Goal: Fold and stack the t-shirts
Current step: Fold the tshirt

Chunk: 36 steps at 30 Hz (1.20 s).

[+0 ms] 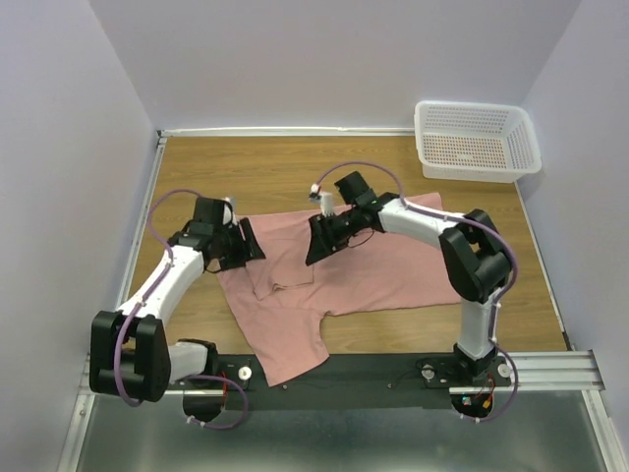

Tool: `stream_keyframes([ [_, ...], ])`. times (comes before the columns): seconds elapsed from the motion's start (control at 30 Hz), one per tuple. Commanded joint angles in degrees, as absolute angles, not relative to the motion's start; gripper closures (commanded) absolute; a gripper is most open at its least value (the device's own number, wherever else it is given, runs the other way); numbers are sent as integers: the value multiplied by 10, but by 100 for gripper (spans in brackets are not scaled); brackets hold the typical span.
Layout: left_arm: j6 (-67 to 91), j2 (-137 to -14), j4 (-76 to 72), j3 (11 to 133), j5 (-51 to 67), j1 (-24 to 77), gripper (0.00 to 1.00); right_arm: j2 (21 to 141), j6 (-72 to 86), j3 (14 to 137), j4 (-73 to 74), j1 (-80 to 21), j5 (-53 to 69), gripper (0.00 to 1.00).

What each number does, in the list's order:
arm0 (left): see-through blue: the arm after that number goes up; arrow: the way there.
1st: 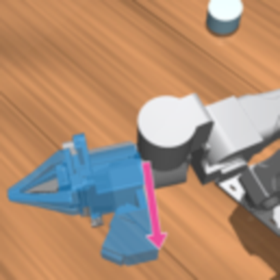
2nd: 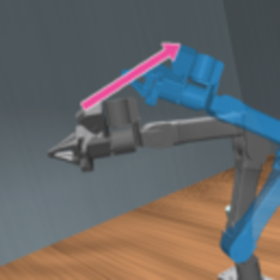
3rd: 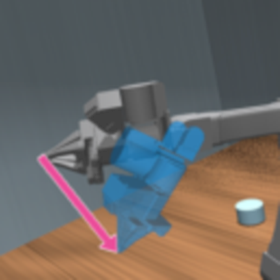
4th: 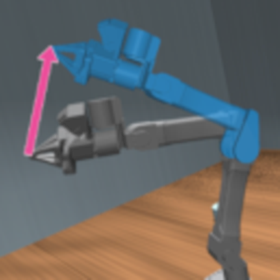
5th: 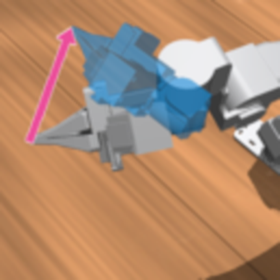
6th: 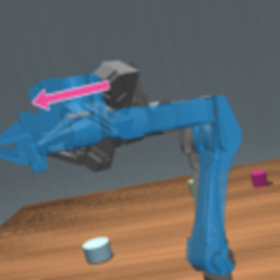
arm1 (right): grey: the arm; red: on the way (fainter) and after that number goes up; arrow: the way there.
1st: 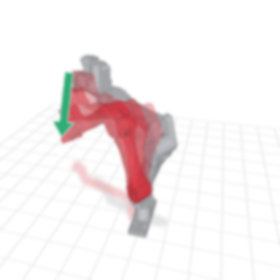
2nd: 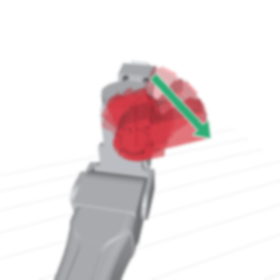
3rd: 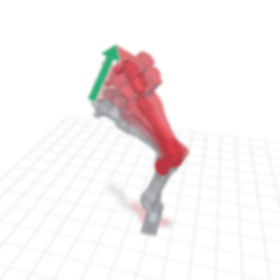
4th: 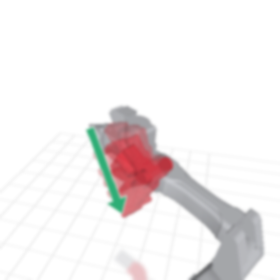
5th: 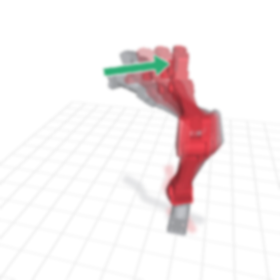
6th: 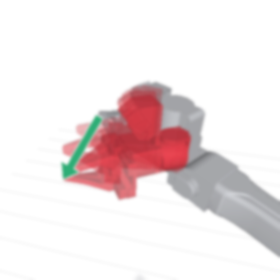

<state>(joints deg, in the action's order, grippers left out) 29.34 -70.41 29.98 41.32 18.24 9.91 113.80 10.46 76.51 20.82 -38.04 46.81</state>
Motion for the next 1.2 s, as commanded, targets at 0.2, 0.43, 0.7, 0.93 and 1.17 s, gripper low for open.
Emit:
stream_keyframes([
  [0.2, 354, -784, 188, 481, 40, -15, 29, 999, 185, 710, 214, -174, 216, 34],
  [0.43, 359, -888, 154, 532, 35, -18, 33, 948, 243, 630, 213, -47, 99, 34],
  [0.7, 357, -989, 135, 572, 27, -18, 62, 942, 316, 594, 187, 36, 63, 39],
  [0.93, 349, -1018, 146, 581, -17, -23, 80, 942, 323, 631, 175, 44, 128, 39],
  [1.17, 335, -1034, 161, 597, -63, -30, 81, 1008, 286, 702, 167, 1, 204, 39],
])
